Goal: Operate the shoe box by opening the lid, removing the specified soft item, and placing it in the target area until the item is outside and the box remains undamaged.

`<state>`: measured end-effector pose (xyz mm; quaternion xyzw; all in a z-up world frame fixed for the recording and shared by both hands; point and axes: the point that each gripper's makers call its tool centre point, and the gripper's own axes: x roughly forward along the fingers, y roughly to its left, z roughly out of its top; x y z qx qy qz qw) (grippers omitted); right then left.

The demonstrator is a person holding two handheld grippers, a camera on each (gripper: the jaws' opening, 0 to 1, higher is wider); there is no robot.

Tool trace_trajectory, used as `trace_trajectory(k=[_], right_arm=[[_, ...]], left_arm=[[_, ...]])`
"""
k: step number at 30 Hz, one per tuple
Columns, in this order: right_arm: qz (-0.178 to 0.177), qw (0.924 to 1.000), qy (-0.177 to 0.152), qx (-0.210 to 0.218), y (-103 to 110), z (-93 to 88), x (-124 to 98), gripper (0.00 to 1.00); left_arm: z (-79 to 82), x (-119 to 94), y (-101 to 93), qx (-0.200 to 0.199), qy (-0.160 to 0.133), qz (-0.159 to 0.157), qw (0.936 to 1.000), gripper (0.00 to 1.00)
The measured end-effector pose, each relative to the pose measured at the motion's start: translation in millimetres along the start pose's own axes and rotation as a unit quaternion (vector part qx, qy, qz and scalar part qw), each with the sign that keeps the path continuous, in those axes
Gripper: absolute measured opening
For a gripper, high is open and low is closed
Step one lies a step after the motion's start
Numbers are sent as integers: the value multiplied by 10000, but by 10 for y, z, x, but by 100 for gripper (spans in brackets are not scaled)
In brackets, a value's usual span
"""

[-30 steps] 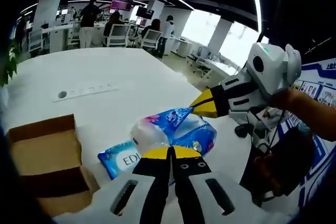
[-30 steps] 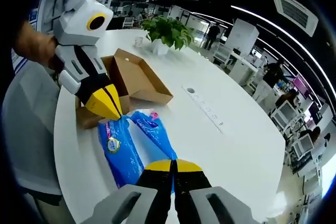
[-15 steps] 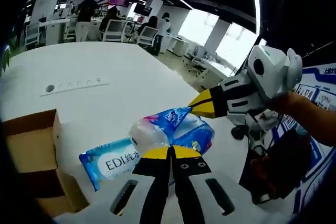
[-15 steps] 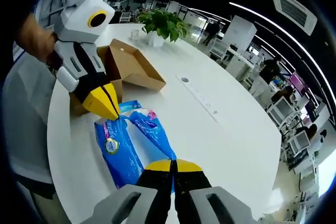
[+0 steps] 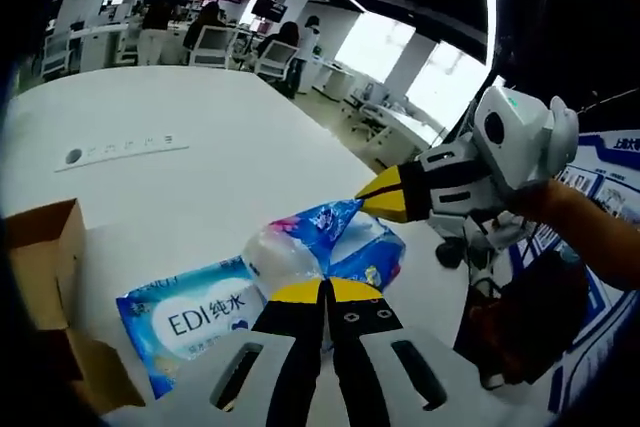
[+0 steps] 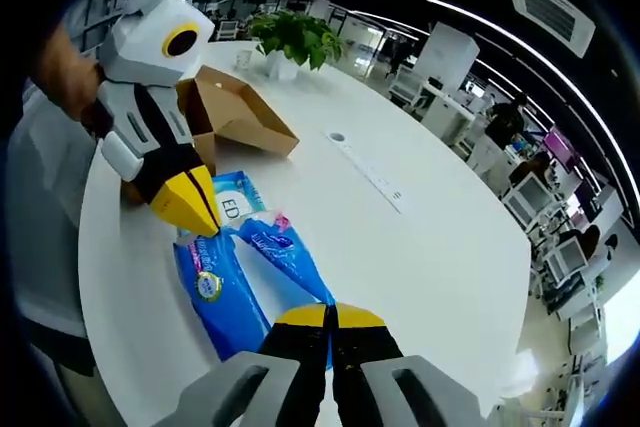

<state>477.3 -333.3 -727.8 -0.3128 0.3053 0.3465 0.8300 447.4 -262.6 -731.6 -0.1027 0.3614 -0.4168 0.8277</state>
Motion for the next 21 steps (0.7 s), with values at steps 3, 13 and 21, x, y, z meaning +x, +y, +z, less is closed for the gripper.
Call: trace_trajectory(k=[3,13,21], right_arm=[[-30,10000,22,4,-41,-34,20,0],[-96,9999,66,-4,-160,-137,74,0],[-129,9999,108,-1,-216,-247,76,0]], left_arm=[[-17,65,-13,-61,28,-40,10000,0],[-48,250,-24,-369,58,-129,9992,0],[-56,360,-65,-539,42,-175,9984,0]])
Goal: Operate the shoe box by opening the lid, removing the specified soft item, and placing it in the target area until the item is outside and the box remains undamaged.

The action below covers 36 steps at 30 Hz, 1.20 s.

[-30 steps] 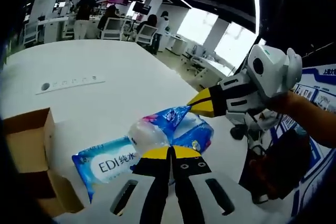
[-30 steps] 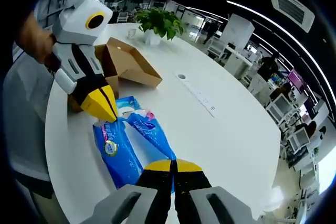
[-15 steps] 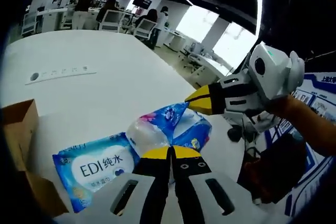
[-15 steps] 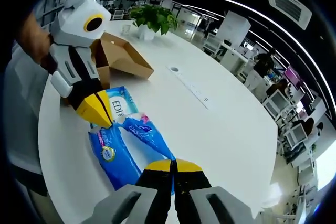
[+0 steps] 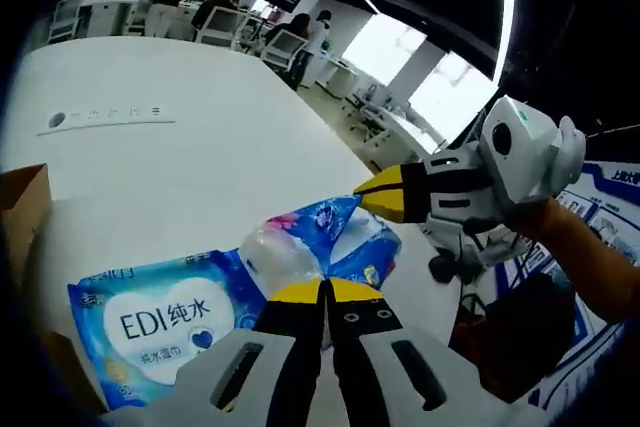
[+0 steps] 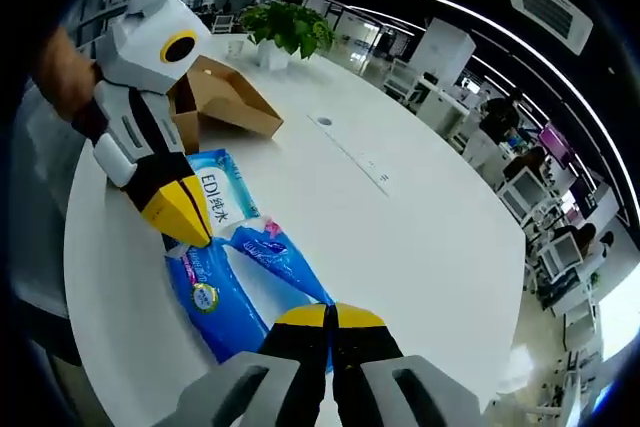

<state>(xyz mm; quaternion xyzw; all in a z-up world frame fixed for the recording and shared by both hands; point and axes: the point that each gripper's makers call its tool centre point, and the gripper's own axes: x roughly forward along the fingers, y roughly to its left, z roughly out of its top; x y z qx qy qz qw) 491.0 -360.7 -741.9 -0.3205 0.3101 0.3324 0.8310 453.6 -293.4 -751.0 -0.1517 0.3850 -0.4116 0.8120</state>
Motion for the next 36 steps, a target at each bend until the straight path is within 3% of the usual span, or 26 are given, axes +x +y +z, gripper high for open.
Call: trace_trajectory(k=[10,36], right_arm=[[-44,10000,62,37,-109,-162,37,0],[85,9997,229,-2,-44,-381,290,0]], left_arm=[[-12,176,-45,-5,87,-40,10000,0],[-245,452,188,-85,587,48,9982,0]])
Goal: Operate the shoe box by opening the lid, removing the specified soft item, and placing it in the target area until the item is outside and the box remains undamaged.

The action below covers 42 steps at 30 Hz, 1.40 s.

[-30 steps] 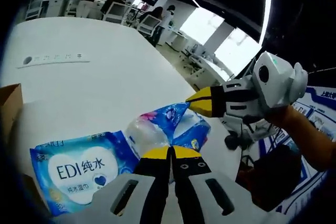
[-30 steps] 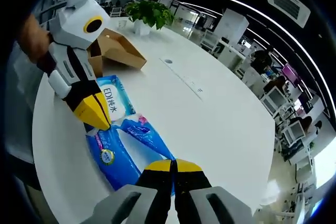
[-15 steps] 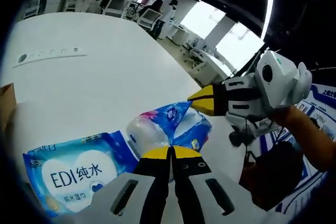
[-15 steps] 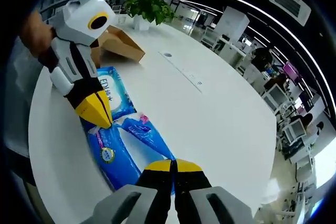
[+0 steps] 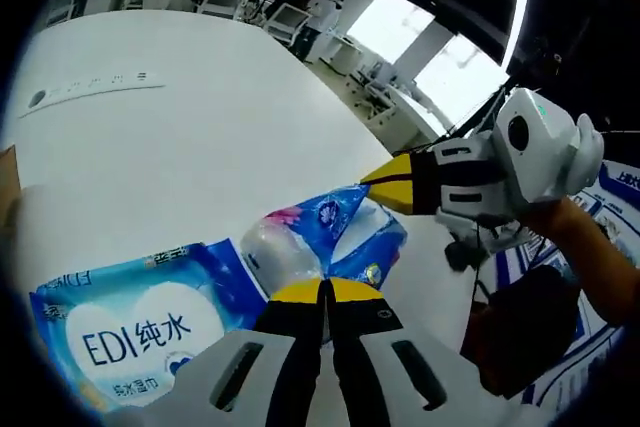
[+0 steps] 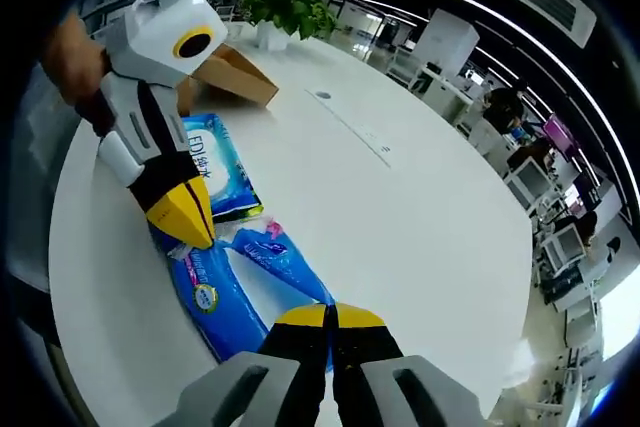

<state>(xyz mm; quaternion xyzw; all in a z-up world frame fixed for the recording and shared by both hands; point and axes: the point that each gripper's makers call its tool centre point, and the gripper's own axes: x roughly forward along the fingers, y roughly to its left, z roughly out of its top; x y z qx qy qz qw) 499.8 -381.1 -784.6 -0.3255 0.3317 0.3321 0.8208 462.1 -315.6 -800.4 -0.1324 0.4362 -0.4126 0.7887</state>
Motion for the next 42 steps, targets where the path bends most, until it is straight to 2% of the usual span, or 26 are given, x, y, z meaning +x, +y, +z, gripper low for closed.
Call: trace_trajectory(k=[7,25,42], right_arm=[[12,10000,7,-12,11,-14,42,0],[-8,10000,32,-26,29,-4,63,0],[-54,9999,121,-97,43,-20,53,0]], left_arm=[[-60,53,24,70,95,42,9999,0],[-50,48,97,71,87,104,9999,0],[-58,23,78,351,117,146,9992,0]])
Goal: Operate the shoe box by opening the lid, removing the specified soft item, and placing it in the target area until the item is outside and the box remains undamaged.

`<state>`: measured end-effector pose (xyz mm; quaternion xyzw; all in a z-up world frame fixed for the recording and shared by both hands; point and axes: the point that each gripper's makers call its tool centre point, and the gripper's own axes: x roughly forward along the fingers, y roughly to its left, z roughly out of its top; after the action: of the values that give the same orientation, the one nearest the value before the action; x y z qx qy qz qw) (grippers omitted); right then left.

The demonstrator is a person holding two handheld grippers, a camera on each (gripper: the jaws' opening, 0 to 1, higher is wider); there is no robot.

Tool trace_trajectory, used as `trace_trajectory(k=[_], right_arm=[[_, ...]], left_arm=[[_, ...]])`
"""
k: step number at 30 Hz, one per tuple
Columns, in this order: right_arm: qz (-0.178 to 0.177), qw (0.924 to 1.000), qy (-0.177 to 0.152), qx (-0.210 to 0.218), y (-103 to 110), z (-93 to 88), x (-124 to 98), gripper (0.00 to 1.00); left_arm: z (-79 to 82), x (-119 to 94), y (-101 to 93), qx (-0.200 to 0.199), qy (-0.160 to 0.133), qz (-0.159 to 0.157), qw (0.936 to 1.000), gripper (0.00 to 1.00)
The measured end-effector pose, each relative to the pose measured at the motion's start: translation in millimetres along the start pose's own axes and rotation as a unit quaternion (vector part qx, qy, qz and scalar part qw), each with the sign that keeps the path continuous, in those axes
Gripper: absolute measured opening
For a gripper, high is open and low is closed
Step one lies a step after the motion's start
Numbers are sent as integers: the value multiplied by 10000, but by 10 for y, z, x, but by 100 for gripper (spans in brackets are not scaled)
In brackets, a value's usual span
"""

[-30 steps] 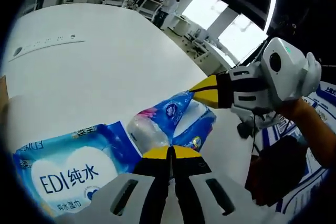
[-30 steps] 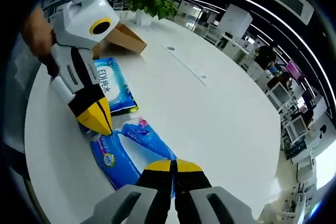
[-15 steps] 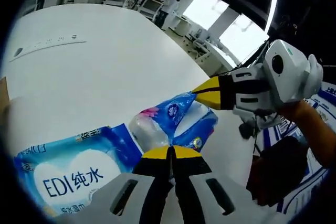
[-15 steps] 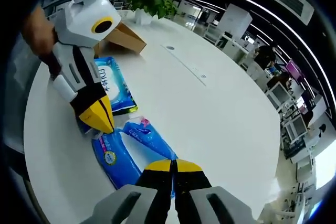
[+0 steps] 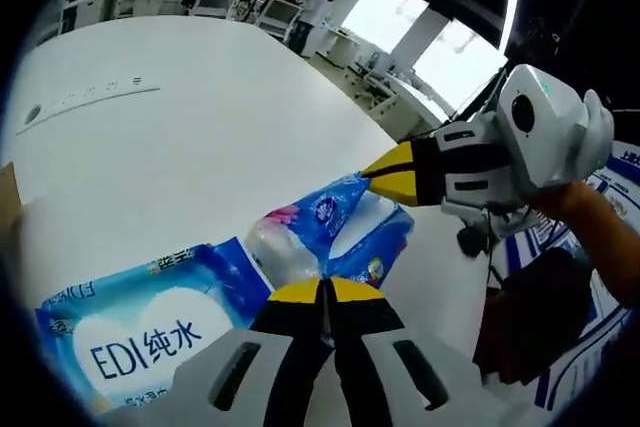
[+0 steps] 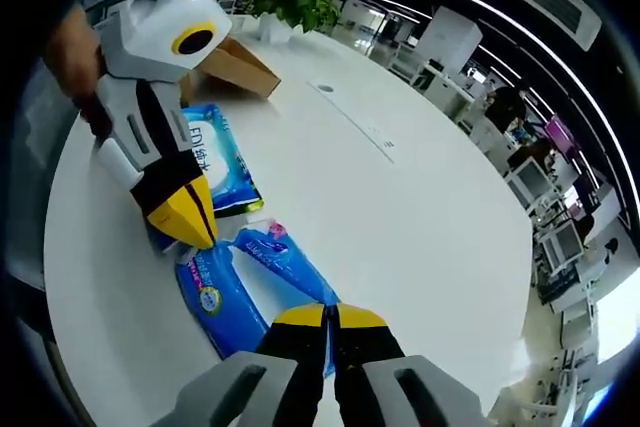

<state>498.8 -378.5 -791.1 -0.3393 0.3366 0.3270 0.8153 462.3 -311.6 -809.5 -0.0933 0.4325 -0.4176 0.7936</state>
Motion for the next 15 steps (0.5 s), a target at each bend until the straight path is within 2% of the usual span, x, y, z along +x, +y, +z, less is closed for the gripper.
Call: trace_trajectory(k=[15], right_arm=[[-86,9999,57,-7,-10,3,-116,2]], left_arm=[[-35,-124,-23,193,88,15,9998,0]])
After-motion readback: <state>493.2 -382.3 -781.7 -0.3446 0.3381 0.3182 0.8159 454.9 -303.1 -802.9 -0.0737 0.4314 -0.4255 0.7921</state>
